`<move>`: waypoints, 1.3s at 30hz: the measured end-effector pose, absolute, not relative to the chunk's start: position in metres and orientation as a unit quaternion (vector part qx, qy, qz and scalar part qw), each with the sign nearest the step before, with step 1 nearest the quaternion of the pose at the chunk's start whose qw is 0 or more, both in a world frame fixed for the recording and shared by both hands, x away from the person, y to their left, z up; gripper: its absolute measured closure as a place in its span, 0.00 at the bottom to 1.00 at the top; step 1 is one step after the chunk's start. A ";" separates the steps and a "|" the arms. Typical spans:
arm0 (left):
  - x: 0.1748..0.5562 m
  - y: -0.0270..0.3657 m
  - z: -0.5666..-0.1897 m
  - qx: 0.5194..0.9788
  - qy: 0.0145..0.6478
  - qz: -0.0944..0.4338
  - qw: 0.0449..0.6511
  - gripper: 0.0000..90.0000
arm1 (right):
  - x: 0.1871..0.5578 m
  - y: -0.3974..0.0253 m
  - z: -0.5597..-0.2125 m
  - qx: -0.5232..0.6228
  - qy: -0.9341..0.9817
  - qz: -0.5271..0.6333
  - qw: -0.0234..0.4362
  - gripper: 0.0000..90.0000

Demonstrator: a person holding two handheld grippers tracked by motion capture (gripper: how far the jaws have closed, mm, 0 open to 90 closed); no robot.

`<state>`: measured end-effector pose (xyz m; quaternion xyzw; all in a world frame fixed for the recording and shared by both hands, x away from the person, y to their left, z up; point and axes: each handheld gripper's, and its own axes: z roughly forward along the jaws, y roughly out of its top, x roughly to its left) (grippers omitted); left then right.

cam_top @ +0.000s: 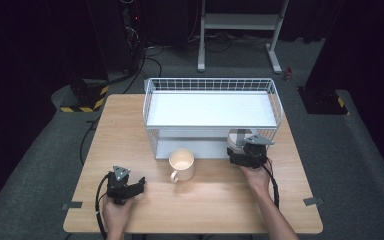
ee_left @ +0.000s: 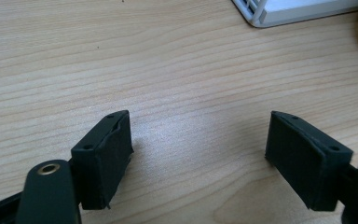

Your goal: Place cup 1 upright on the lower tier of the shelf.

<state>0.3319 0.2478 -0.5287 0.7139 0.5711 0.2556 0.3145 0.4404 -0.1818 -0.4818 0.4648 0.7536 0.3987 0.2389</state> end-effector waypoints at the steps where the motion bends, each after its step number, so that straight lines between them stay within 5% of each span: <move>1: 0.332 0.248 -0.529 0.714 0.571 0.256 0.314 0.25 | 0.440 -0.182 -0.481 0.466 0.752 0.400 0.237 0.14; 11: 0.332 0.248 -0.529 0.714 0.571 0.256 0.314 0.25 | 0.429 -0.189 -0.483 0.468 0.757 0.390 0.237 0.16; 18: 0.332 0.248 -0.529 0.714 0.571 0.256 0.314 0.25 | 0.421 -0.191 -0.487 0.469 0.754 0.389 0.246 0.30; 39: 0.332 0.248 -0.529 0.714 0.571 0.255 0.314 0.25 | 0.434 -0.180 -0.492 0.486 0.742 0.376 0.267 0.48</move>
